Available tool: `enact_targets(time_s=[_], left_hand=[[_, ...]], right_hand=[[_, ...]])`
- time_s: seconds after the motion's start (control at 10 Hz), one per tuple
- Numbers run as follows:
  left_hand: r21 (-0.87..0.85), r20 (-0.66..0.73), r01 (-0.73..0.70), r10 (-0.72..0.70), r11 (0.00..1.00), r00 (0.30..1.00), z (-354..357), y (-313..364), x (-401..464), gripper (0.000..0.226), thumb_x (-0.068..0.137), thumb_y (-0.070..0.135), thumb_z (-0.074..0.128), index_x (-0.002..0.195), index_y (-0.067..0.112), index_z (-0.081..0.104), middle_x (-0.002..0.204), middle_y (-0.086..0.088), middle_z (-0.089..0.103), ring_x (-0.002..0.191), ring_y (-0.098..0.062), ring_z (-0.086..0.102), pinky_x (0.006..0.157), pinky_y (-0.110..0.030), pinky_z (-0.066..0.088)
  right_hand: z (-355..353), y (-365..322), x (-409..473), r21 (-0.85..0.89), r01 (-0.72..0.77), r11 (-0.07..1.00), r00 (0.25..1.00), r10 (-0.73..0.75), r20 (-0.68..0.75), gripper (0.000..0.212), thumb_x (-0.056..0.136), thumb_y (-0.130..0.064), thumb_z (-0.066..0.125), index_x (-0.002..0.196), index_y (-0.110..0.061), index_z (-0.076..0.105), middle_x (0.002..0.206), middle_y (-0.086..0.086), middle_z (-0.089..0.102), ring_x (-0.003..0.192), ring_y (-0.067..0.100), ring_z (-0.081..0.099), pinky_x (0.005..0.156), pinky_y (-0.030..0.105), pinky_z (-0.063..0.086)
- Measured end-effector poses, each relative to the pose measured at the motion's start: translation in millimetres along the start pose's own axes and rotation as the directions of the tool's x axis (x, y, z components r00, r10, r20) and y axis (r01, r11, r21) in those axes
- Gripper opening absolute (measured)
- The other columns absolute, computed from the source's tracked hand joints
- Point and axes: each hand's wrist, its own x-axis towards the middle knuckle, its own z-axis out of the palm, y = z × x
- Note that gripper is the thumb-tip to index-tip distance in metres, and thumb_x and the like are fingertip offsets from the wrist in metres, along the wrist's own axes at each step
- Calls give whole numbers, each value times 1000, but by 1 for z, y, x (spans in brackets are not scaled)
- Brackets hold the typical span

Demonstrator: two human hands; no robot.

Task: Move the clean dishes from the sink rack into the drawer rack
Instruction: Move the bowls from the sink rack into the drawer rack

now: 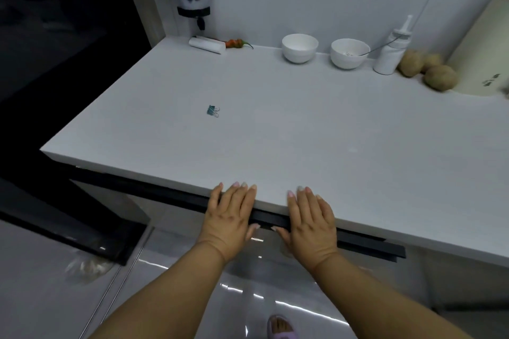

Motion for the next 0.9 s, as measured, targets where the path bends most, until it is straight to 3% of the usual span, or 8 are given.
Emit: enact_targets(time_s=[0.1,0.2,0.3,0.4,0.6,0.7,0.8,0.9], left_hand=[[11,-20,48,-47,999,999,2,6,11,79,58,33,86,121,8,47,104,-11,67,102,-29,61,98,-51,41],[35,-102,63,-59,997,993,1,11,20,51,65,14,73,110,6,49,88,-11,63,92,-29,47,92,-48,43],[42,-164,67,-60,997,985,-4,11,25,29,74,5,48,103,6,50,80,-11,55,81,-28,39,87,-44,39],[41,-136,88,-82,995,987,-10,14,27,27,71,4,44,98,7,49,77,-10,53,77,-27,37,82,-42,39],[32,201,87,-92,996,975,-29,17,31,60,47,29,87,90,12,48,76,-6,54,71,-25,49,76,-39,41],[0,270,110,-106,994,957,-47,20,37,50,55,41,86,87,13,59,82,-6,55,75,-25,55,74,-38,47],[-16,367,124,-110,992,924,-63,23,41,29,90,31,51,113,14,47,114,-7,48,108,-27,46,95,-37,35],[-84,433,166,-114,983,894,-77,19,46,34,90,25,47,122,15,41,126,-7,41,117,-26,38,97,-35,31]], right_hand=[[4,-2,9,-40,3,999,996,-6,-89,60,77,-46,60,120,-5,48,109,17,69,106,33,62,95,42,36],[6,-3,14,-22,-18,1000,992,15,-126,67,57,-24,85,111,-5,50,101,17,71,104,32,54,88,41,36],[6,-3,15,-30,-4,1000,990,0,-143,70,52,-18,86,110,-5,49,99,17,71,104,32,47,86,41,35],[3,-3,15,-35,-4,999,993,0,-118,71,51,-19,85,110,-5,49,100,17,71,104,33,46,86,41,35],[-9,-2,17,32,-3,999,1000,3,27,76,50,-26,88,111,-5,49,100,16,70,100,33,60,85,39,34],[-18,-1,19,55,-4,998,997,0,72,75,53,-44,86,111,-4,57,100,16,69,95,32,67,83,40,32],[-30,-1,19,52,-6,999,992,-1,124,63,63,-55,75,103,-7,70,98,14,68,93,31,65,80,40,31],[-45,3,27,160,-45,986,981,14,192,51,74,-59,50,91,-14,68,86,4,62,79,25,60,71,37,35]])
